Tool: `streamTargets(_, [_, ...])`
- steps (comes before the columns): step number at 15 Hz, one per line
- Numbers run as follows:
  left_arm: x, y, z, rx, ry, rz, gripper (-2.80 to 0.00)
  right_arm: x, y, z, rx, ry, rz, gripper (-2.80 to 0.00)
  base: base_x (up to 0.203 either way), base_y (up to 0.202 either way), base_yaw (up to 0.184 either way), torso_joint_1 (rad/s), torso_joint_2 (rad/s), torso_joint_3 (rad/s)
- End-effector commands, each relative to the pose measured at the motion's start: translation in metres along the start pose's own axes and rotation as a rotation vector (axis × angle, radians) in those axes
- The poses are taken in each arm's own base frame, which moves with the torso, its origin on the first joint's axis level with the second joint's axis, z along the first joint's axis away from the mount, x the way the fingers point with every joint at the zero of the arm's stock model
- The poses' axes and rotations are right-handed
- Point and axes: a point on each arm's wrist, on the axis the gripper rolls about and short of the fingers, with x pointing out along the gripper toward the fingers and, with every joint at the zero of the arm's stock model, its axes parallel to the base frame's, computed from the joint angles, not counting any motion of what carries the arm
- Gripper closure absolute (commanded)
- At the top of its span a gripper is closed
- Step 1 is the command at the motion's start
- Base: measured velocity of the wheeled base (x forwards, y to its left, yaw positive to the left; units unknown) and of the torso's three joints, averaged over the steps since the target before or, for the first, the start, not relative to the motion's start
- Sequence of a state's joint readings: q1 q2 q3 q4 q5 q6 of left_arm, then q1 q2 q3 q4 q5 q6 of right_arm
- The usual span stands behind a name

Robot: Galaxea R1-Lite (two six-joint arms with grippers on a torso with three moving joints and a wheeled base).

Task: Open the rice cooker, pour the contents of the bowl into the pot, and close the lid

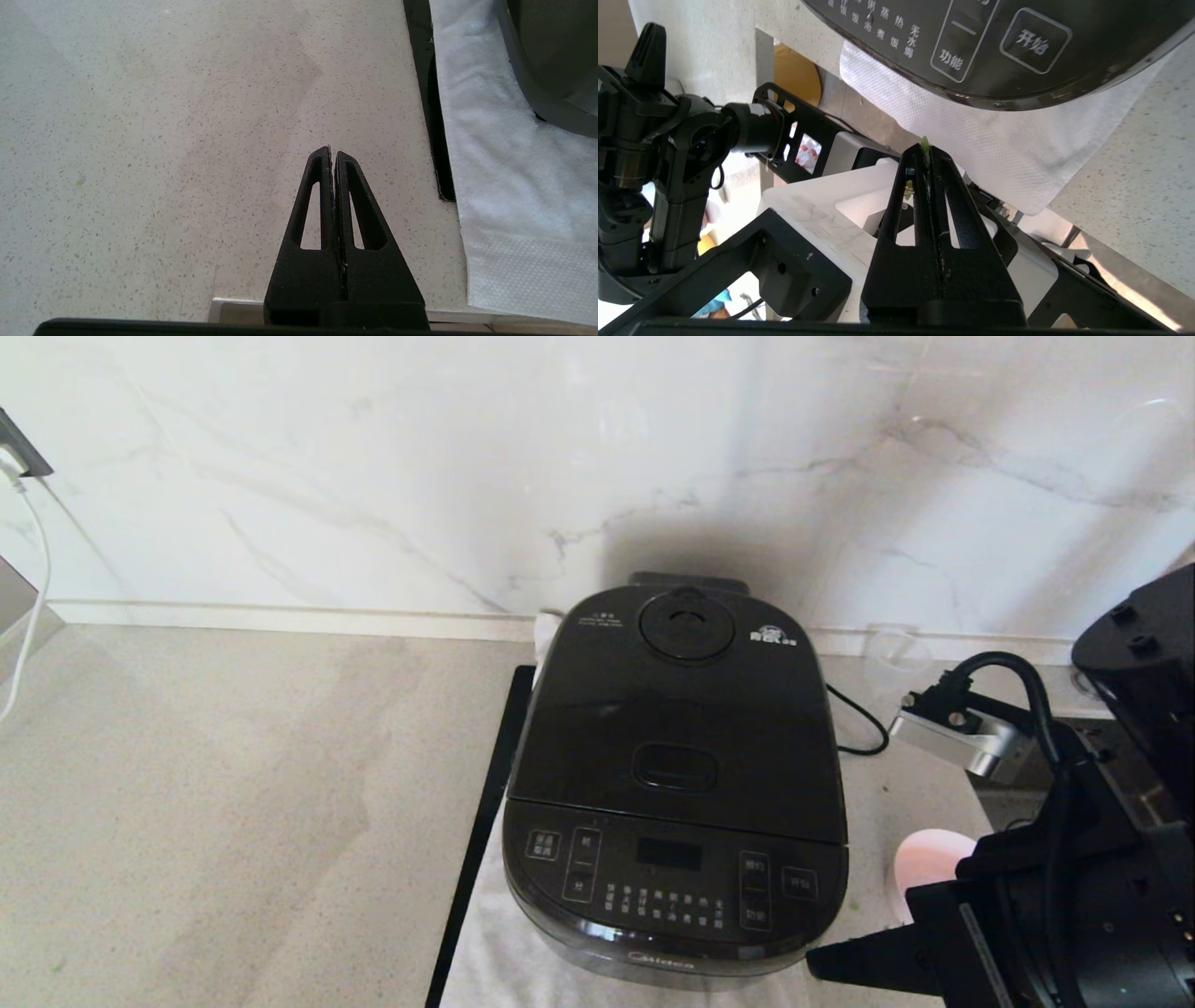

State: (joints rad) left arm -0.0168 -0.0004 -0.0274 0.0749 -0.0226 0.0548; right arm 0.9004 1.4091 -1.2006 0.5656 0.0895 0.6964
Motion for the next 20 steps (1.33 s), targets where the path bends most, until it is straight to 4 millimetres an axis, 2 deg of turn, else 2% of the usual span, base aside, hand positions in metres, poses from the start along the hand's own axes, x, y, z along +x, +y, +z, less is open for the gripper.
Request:
streamTargets(1, [0.000, 0.000, 0.000, 0.000, -0.001, 0.000, 0.00, 0.007, 0.001, 0.000, 0.003, 0.022, -0.006, 0.00, 0.000, 0.000, 0.000, 0.000, 0.00, 0.000])
streamTargets(8, [0.000, 0.000, 0.000, 0.000, 0.000, -0.001, 0.00, 0.008, 0.005, 0.000, -0.007, 0.027, 0.005, 0.00, 0.000, 0.000, 0.000, 0.000, 0.00, 0.000])
streamTargets(20, [0.000, 0.000, 0.000, 0.000, 0.000, -0.001, 0.00, -0.011, -0.002, 0.014, 0.038, -0.060, 0.018, 0.00, 0.000, 0.000, 0.000, 0.000, 0.00, 0.000])
